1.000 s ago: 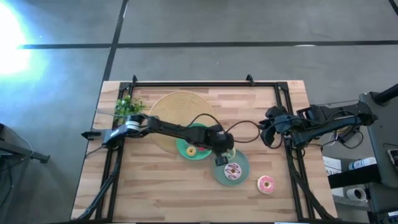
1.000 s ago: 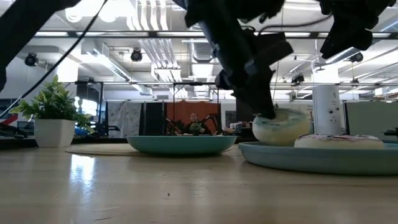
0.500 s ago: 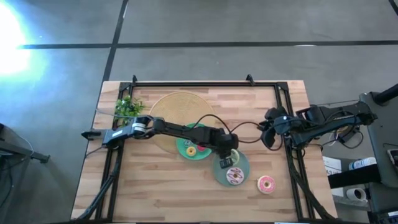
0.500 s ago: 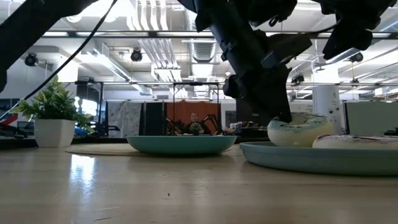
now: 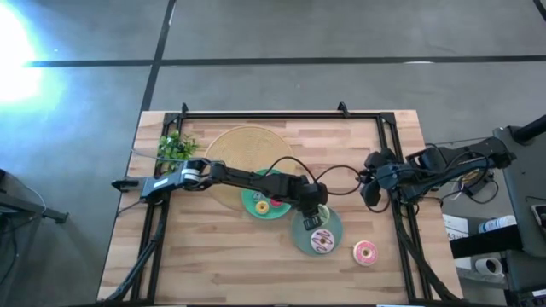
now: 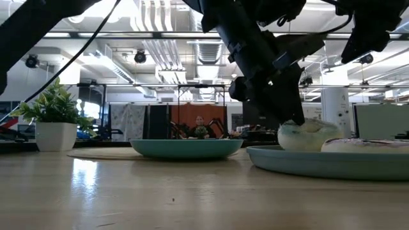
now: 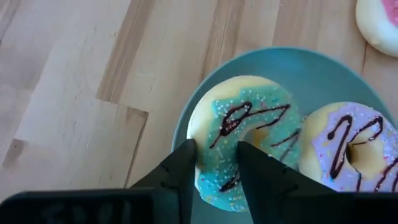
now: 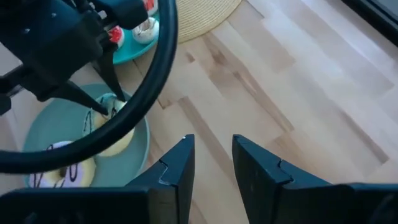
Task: Pick & Place donuts
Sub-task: Put the big light blue doughnut on the green plate, then put the big pink doughnut on the green plate
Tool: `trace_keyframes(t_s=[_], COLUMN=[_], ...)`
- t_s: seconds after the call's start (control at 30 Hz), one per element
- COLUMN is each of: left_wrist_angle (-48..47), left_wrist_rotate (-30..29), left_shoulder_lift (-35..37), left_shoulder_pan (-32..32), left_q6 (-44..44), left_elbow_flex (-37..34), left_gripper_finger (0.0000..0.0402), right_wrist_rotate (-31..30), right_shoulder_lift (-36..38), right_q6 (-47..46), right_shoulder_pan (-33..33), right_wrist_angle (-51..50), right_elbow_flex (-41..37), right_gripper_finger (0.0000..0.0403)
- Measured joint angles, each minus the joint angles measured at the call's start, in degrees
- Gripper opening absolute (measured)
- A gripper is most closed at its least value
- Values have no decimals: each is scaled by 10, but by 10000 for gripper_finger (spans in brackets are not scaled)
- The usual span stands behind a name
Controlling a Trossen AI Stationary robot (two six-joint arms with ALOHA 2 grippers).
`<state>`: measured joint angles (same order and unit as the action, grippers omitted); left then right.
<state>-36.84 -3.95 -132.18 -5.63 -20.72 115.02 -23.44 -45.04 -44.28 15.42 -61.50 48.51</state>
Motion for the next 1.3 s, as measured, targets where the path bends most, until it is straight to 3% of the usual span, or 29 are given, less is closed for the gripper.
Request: trace_keyframes(t_s=[0.37, 0.57, 0.77, 0.93, 1.1, 1.3], left_wrist_angle=[-34, -61, -101, -162, -199, -193], left_wrist_rotate=[-7, -48, -116, -143, -154, -177], left_shoulder_lift=[16, 65, 127, 167, 209, 267], left_shoulder_pan=[0, -6, -15, -24, -36, -63], left_q6=[10, 24, 25, 17, 0, -25], left_elbow_flex=[0, 0, 0, -4, -51, -164], left_gripper_finger=[130, 131, 131, 131, 131, 131], right_wrist_rotate=[32, 113, 216, 250, 250, 270], right_shoulder_lift=[0, -8, -30, -61, -105, -168], right_q6=[-20, -53, -93, -142, -174, -223], right_shoulder_pan=[33, 62, 105, 158, 204, 231], right_wrist_angle=[-43, -37, 31, 99, 159, 173], right_elbow_flex=[-1, -20, -65, -85, -84, -77], right_gripper_finger=[100, 100, 100, 100, 100, 125])
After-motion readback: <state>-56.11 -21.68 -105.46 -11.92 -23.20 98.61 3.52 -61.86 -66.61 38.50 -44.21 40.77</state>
